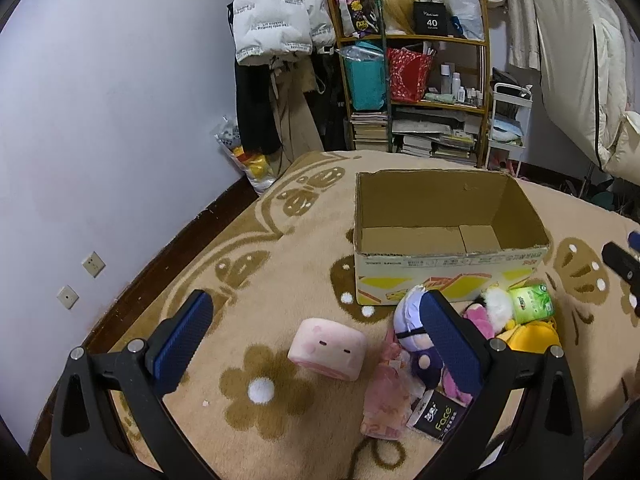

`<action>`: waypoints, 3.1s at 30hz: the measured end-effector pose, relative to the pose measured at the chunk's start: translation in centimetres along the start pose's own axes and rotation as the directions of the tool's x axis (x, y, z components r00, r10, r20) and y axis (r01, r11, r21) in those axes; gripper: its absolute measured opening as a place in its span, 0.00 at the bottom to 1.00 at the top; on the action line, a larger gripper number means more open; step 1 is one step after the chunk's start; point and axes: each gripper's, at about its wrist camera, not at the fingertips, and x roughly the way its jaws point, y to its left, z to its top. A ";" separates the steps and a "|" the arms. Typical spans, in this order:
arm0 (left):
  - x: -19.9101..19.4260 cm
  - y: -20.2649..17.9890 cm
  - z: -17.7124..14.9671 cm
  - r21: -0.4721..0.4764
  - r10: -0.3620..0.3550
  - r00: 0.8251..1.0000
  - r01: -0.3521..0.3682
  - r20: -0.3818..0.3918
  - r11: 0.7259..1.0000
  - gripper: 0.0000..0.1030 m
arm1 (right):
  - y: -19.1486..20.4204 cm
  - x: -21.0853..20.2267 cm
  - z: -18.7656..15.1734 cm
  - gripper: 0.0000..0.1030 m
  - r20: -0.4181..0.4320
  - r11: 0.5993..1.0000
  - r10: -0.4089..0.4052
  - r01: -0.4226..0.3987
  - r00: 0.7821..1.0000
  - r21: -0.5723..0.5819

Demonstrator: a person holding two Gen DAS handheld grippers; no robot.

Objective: Organize soft objects

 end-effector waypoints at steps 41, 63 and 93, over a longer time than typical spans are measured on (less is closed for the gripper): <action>17.7 -2.0 -5.2 0.053 0.019 0.841 0.012 -0.541 0.999 0.99 | -3.2 16.7 -5.3 1.00 -0.428 0.999 0.035 -0.021 0.903 0.038; 18.4 -1.4 -5.6 -0.001 -0.019 0.832 0.022 -0.555 1.000 0.65 | -4.0 17.0 -6.3 0.77 -0.474 1.000 0.017 -0.019 0.880 0.002; 5.8 -2.0 -1.3 0.019 -0.007 0.988 0.010 -0.155 1.000 0.51 | 0.6 3.2 -0.3 0.77 -0.075 0.994 0.100 -0.103 0.992 -0.034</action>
